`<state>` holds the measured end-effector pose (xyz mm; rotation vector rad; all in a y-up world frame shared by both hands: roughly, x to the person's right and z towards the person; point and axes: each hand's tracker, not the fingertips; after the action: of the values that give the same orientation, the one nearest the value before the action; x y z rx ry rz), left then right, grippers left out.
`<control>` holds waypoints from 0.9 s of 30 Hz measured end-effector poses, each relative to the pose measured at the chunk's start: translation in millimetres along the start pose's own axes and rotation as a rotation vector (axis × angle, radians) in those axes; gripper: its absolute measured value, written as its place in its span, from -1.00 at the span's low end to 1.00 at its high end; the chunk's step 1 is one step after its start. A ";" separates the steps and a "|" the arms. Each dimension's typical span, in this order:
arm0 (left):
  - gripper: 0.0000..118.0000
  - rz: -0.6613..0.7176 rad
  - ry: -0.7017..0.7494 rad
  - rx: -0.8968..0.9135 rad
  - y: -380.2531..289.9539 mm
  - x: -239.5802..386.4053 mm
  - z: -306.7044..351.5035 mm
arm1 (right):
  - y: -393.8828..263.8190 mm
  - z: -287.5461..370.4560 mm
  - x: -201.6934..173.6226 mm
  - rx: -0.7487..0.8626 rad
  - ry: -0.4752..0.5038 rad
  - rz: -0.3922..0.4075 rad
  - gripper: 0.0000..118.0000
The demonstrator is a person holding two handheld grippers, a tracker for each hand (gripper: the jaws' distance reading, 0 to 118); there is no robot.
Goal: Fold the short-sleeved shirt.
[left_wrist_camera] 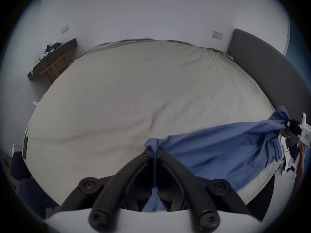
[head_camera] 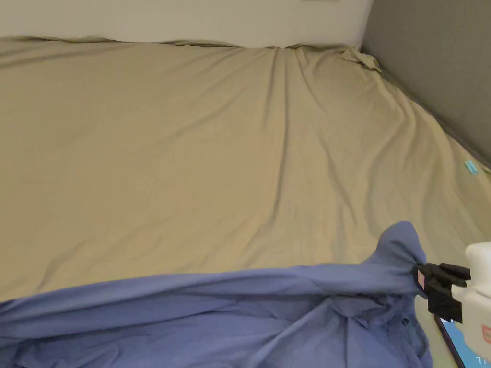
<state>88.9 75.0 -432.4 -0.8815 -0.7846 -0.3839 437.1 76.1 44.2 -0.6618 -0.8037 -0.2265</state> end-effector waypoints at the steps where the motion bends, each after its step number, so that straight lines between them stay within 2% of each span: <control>1: -0.97 0.004 0.004 -0.018 -13.5 -0.3 0.9 | -19.2 5.3 3.5 -0.008 -0.006 -0.018 -0.93; 6: -0.98 0.005 0.023 -0.172 -54.6 1.9 -19.8 | -84.1 6.9 16.0 -0.146 -0.009 -0.141 -0.93; 15: -0.95 -0.012 0.047 -0.221 -58.8 10.3 -37.5 | -91.9 -27.8 22.1 -0.219 -0.005 -0.162 -0.93; 16: -0.68 0.008 0.047 -0.209 -59.1 9.3 -34.4 | -88.6 -27.6 23.4 -0.241 0.007 -0.181 -0.89; 17: 0.14 0.031 0.068 -0.184 -60.2 9.0 -30.2 | -84.3 -24.6 20.6 -0.266 0.011 -0.191 -0.39; 18: 0.50 0.033 0.110 -0.157 -61.7 6.7 -23.4 | -80.7 -19.5 17.8 -0.263 -0.007 -0.185 0.29; 19: 0.51 0.039 0.098 -0.128 -63.4 4.1 -13.5 | -77.4 -13.0 15.0 -0.267 -0.047 -0.155 0.78; 20: 0.51 0.062 0.077 -0.086 -63.2 2.9 -0.6 | -74.7 -4.0 12.2 -0.253 -0.035 -0.141 0.90; 21: 0.51 0.094 0.072 -0.055 -62.7 1.8 14.4 | -69.1 11.0 6.2 -0.212 -0.030 -0.132 0.90; 25: 0.50 0.137 0.126 0.164 -59.8 7.2 84.9 | -42.4 63.0 -16.4 -0.049 0.013 -0.218 0.89; 26: 0.32 0.131 0.112 0.223 -61.9 8.2 101.0 | -36.0 73.4 -22.9 -0.004 0.023 -0.214 0.81; 27: -0.13 0.080 0.071 0.295 -64.9 14.9 121.4 | -29.8 83.7 -30.7 0.040 0.020 -0.192 0.59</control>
<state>5.5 134.2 -339.1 -0.6173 -0.7167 -0.2204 353.9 103.7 78.1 -0.5439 -0.8508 -0.3899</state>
